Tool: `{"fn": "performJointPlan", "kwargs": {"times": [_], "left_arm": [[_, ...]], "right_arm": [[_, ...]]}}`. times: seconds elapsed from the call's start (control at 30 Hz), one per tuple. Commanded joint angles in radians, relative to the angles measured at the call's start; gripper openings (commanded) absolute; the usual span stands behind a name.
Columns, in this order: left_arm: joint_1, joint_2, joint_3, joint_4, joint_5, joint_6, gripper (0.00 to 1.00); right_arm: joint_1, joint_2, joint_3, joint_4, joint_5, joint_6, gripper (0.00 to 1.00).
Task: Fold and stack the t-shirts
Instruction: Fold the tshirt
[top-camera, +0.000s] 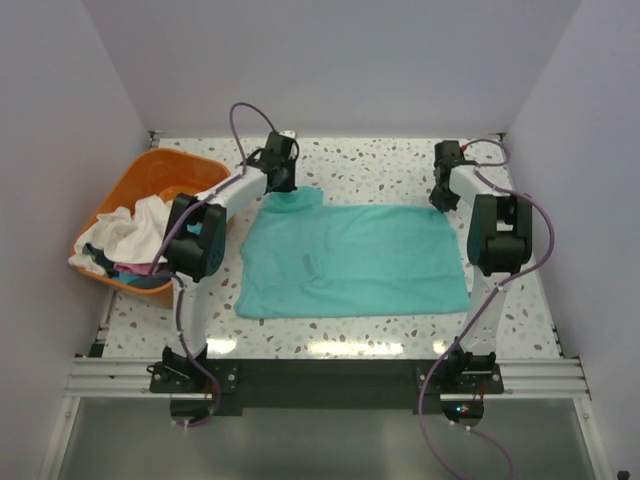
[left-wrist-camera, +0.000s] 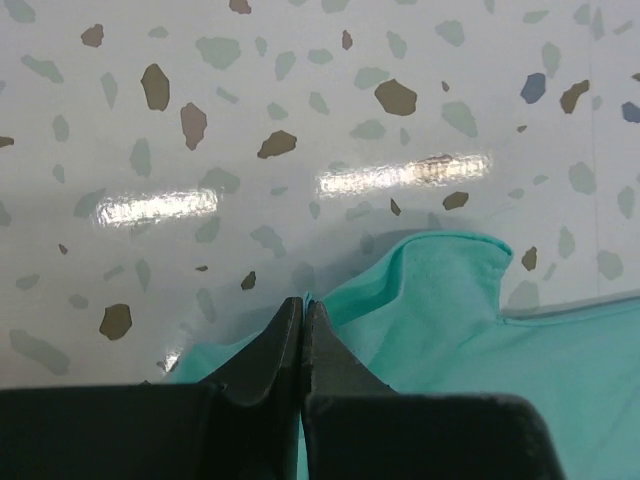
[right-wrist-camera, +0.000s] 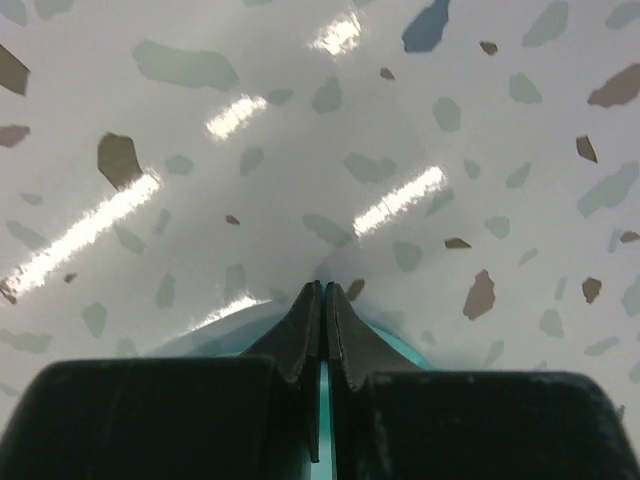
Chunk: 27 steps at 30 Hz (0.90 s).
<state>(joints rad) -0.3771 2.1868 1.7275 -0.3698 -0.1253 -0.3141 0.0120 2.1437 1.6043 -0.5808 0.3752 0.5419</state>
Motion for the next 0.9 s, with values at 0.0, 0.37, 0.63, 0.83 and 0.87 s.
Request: {"fn": "performJointPlan", "kwargs": {"times": [0.0,0.37,0.63,0.83,0.87], "left_arm": [[-0.023,-0.143,-0.107,0.1,0.012,-0.011,0.0],[-0.045,-0.429,-0.485,0.206,0.076,-0.057,0.0],[-0.095,-0.657,-0.712,0.22,0.036,-0.103,0.0],[-0.124,-0.832,-0.858,0.204,0.003,-0.149,0.0],[-0.129,-0.863,-0.882,0.195,0.001,-0.158,0.0]], "right_arm": [[0.003,-0.134,-0.069,0.032,-0.004,-0.04,0.0],[0.011,-0.346,-0.354,0.102,-0.052,-0.04,0.0],[0.011,-0.462,-0.418,0.061,-0.033,-0.054,0.0],[0.009,-0.53,-0.441,0.021,-0.012,-0.063,0.0],[0.009,-0.538,-0.445,0.016,-0.016,-0.062,0.0]]}}
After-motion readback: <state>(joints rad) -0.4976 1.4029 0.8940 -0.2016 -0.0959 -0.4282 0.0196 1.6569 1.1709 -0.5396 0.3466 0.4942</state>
